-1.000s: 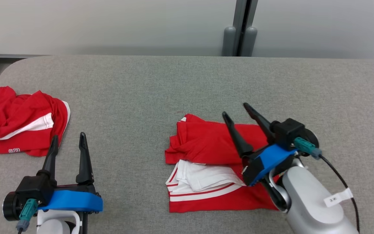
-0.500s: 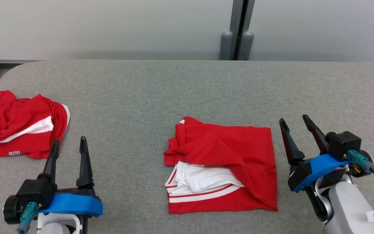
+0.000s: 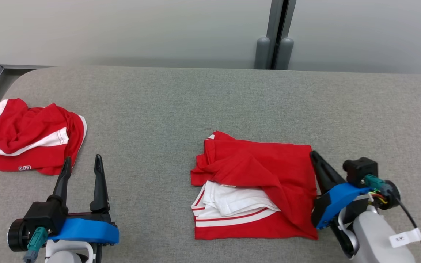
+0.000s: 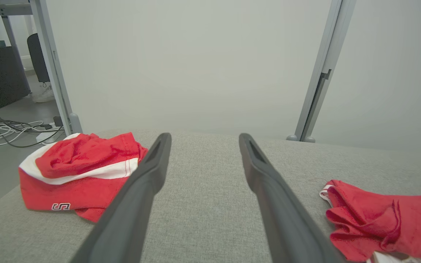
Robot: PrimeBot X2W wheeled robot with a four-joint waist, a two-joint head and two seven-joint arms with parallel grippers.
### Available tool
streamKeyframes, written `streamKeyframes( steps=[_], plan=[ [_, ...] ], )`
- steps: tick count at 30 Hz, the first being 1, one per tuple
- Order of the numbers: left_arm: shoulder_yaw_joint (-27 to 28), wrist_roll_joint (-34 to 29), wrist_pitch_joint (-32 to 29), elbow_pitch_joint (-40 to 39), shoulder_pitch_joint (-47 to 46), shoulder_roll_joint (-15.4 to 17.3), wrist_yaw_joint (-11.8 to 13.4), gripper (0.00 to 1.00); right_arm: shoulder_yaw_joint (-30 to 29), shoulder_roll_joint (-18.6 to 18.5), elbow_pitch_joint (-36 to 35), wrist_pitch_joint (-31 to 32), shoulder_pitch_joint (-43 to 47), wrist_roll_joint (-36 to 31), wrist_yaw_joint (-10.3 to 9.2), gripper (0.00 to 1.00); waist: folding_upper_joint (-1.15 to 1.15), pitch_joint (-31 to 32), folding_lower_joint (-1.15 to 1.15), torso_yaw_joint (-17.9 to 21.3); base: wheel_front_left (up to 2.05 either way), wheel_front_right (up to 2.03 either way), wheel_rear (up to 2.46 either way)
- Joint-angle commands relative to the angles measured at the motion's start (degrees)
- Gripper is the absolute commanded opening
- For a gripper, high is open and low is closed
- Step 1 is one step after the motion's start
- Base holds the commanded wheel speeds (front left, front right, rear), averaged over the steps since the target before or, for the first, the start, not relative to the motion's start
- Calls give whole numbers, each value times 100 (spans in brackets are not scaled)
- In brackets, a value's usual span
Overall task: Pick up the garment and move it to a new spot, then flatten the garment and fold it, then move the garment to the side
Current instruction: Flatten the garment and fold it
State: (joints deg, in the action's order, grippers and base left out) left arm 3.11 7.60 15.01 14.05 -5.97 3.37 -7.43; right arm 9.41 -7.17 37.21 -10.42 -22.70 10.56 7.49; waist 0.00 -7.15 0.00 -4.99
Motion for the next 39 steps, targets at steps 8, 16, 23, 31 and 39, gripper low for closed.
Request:
streamKeyframes(
  steps=[8,16,23,31,39],
  plan=[
    [-92,39,25,29,-106,31,-8,100,819,255,987,-129,-432,216,1,0,0,-44,0,-173,0,0,0],
    [-53,67,24,27,-81,35,-7,100,1841,412,1370,-301,-482,727,1,0,0,-48,0,-289,0,0,0],
    [-44,84,24,32,-59,11,-7,100,3106,423,912,-396,-236,1361,1,0,0,-50,0,-311,0,0,0],
    [-43,89,24,43,-118,-8,-7,100,3842,417,732,-434,-215,1874,1,0,0,-43,0,-287,0,0,0],
    [45,32,25,-14,-40,-26,-7,100,3435,421,634,-479,-595,1813,1,0,0,16,0,-62,0,0,0]
  ],
)
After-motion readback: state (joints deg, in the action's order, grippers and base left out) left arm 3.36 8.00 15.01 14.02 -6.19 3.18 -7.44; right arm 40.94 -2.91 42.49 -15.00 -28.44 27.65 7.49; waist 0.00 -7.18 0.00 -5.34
